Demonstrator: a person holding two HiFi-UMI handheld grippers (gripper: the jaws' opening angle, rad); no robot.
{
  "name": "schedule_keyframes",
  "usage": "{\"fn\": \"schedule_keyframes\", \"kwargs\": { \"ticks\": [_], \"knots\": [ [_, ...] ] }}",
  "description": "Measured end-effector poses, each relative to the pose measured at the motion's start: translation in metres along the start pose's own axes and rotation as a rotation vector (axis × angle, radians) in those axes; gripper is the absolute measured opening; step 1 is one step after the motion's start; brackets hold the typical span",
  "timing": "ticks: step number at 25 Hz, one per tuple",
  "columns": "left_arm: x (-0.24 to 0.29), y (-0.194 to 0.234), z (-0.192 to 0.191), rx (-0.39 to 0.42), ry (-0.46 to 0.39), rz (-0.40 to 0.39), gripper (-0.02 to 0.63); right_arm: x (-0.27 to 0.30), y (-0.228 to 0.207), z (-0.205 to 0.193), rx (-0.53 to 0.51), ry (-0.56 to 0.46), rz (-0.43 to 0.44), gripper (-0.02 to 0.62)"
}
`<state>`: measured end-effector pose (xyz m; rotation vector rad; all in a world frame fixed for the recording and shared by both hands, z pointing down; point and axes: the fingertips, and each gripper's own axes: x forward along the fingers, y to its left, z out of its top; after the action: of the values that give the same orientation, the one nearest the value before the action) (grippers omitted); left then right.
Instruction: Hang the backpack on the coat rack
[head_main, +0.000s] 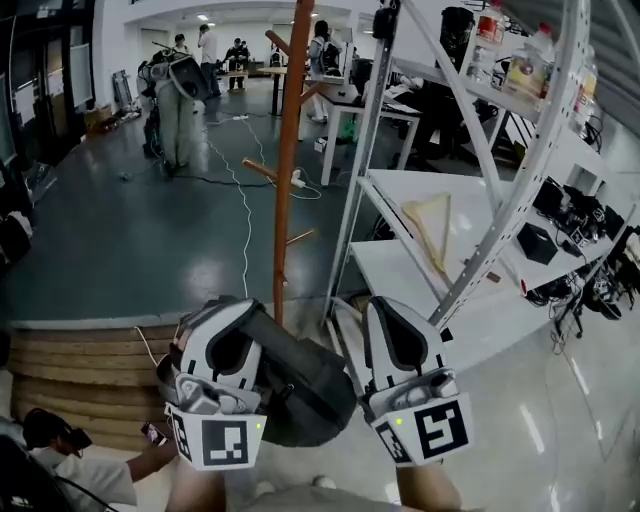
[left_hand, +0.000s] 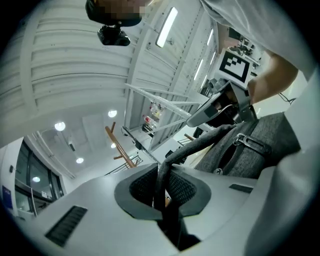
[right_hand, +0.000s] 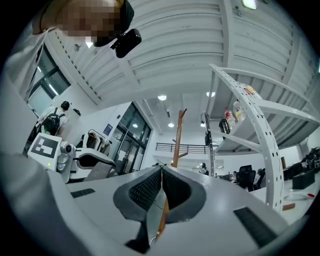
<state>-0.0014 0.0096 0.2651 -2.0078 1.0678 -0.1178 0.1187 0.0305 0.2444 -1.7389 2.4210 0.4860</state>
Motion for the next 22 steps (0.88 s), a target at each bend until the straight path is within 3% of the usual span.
{"fn": "schedule_keyframes", "kwargs": {
  "ticks": [6,12,22],
  "knots": [
    [0.012,-0.006,-0.039,-0.131,0.091,0.037,0.041,0.009,-0.002,-0.015,-0.013,0.072,-0.040,0.025],
    [0.013,-0.016,-0.040,-0.272,0.096,0.065,0.049,0.018,0.021,-0.030,0.012,0.085,0.004,0.025],
    [0.017,-0.016,-0.033,-0.338,0.092,0.054,0.051,0.007,0.027,-0.019,0.015,0.021,0.048,0.025]
  ]
}}
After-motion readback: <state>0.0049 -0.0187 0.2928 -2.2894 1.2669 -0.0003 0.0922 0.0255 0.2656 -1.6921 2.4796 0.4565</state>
